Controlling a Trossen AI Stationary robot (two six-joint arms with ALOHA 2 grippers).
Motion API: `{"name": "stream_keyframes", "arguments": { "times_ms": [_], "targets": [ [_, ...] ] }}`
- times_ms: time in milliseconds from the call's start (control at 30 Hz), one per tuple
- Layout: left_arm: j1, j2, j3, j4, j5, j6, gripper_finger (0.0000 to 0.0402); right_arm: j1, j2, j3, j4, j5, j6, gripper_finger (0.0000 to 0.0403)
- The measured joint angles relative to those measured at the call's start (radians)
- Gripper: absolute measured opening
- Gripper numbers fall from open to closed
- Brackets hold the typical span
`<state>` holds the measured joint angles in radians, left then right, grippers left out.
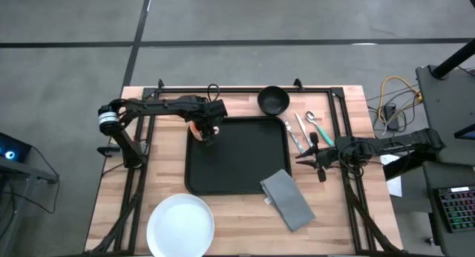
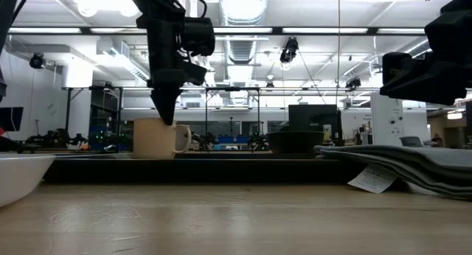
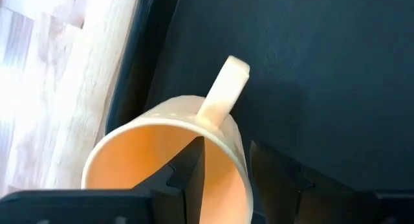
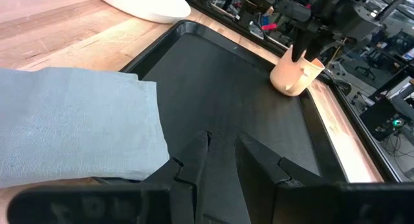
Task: Set up tray
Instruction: Put the yellow mug on the black serving tray
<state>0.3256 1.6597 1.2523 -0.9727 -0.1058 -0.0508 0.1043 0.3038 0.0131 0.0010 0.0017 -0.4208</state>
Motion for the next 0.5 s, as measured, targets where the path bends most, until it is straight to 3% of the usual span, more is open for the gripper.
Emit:
{"name": "stream_keyframes", "arguments": {
  "times_ms": [500],
  "targets": [
    [-0.033, -0.001, 0.012, -0.015, -0.007, 0.097, 0.0105, 0.000, 0.000, 0.000, 0.000, 0.000, 0.000, 0.0068]
  ]
}}
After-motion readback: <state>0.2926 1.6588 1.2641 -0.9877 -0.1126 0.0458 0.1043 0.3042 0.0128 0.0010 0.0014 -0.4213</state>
